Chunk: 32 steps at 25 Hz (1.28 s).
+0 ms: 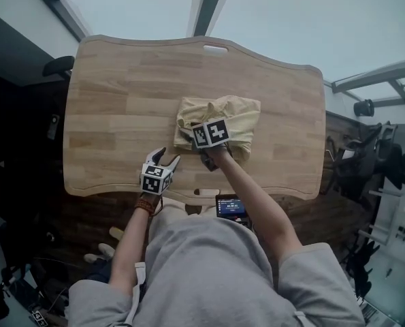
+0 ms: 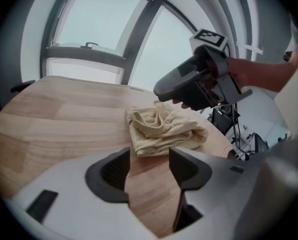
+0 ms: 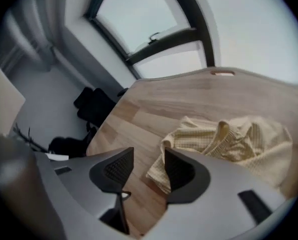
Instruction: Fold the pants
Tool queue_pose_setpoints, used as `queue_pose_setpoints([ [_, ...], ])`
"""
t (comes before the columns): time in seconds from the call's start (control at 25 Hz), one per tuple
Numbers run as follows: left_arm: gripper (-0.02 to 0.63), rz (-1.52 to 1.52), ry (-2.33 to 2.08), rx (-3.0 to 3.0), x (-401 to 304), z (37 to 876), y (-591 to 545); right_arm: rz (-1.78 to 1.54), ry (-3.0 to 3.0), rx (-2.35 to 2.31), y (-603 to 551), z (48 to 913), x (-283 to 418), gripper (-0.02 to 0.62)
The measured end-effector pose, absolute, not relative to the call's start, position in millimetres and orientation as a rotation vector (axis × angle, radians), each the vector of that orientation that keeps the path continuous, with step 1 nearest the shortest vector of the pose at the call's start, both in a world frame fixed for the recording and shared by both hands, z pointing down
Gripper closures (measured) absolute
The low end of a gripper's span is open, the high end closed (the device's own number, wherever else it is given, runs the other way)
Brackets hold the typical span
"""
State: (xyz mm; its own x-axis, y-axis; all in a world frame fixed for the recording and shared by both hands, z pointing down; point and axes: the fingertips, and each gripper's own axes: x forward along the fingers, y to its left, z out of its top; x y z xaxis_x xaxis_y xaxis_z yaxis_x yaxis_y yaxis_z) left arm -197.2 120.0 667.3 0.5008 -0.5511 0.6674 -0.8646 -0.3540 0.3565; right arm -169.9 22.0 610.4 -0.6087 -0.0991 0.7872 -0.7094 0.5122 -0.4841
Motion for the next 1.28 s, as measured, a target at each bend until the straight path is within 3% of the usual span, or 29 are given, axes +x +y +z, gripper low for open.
queue_pose_setpoints([
  [0.2,0.359,0.576,-1.101,2.122,-156,653,98,0.742,-2.162,0.497,29,589,-131,0.404],
  [0.44,0.359,0.686,-1.096,2.214,-88,641,32,0.763,-2.098,0.594,-28,611,-25,0.423],
  [0.6,0.359,0.871,-1.197,2.057,-90,677,7,0.74,-2.089,0.607,-45,615,0,0.431],
  [0.68,0.376,0.963,-1.218,2.019,-92,688,7,0.723,-2.112,0.585,-53,614,1,0.435],
  [0.76,0.549,1.021,-1.221,2.037,-90,688,11,0.682,-2.144,0.529,-61,612,-4,0.437],
  [0.8,0.562,1.022,-1.212,2.05,-88,685,15,0.653,-2.158,0.49,-66,612,-9,0.437],
  [1.28,0.571,0.679,-1.139,2.238,-103,645,90,0.224,-2.106,-0.506,-23,629,-103,0.459],
])
